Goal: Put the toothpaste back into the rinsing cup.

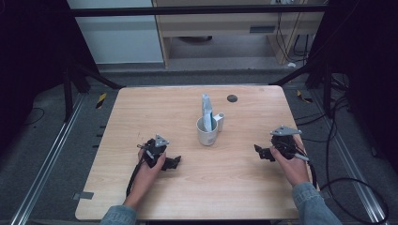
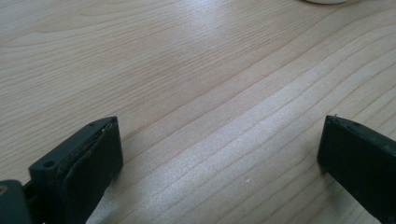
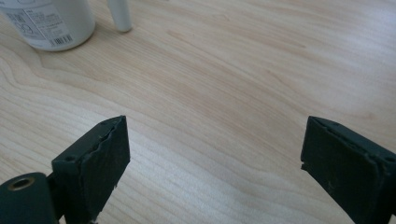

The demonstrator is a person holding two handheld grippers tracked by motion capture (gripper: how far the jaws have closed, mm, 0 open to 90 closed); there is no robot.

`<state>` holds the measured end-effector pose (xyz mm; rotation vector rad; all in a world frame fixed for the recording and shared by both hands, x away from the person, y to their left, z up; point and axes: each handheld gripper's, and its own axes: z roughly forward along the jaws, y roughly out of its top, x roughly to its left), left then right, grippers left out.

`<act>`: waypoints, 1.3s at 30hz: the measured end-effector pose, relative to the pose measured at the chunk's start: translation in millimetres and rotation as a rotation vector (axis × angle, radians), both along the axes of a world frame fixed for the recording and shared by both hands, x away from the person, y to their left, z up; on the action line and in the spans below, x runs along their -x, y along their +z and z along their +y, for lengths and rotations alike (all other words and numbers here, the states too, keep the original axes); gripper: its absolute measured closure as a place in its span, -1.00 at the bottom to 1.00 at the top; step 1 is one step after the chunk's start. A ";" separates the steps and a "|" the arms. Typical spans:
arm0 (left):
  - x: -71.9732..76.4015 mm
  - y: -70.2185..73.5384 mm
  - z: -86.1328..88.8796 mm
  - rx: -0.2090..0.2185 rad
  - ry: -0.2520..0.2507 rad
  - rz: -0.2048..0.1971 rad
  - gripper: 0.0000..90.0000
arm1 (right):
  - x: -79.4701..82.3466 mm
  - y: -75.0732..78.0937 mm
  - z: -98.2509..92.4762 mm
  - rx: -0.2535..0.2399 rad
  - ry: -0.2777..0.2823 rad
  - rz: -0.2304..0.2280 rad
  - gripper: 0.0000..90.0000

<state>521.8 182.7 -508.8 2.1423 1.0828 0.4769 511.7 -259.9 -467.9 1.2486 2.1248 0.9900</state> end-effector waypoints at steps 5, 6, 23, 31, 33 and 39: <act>0.2 0.0 -0.1 0.000 0.001 0.000 -1.00 | 0.6 -13.1 -6.0 -0.008 -0.023 0.016 -0.81; 0.2 0.0 -0.1 0.000 0.002 0.000 -1.00 | 0.1 -15.1 -7.3 -0.009 -0.025 0.017 -0.81; 0.2 0.0 -0.1 0.001 0.002 0.000 -1.00 | -11.2 -32.8 -18.9 -0.057 -0.102 0.040 -0.79; 0.2 0.0 -0.1 0.001 0.002 0.000 -1.00 | -17.2 -39.1 -22.7 -0.065 -0.142 0.052 -0.79; 0.2 0.0 -0.1 0.001 0.002 0.000 -1.00 | -18.2 -41.1 -21.9 -0.063 -0.143 0.049 -0.79; 0.2 0.0 -0.1 0.001 0.002 0.001 -1.00 | -20.4 -42.6 -19.1 -0.041 -0.148 0.067 -0.80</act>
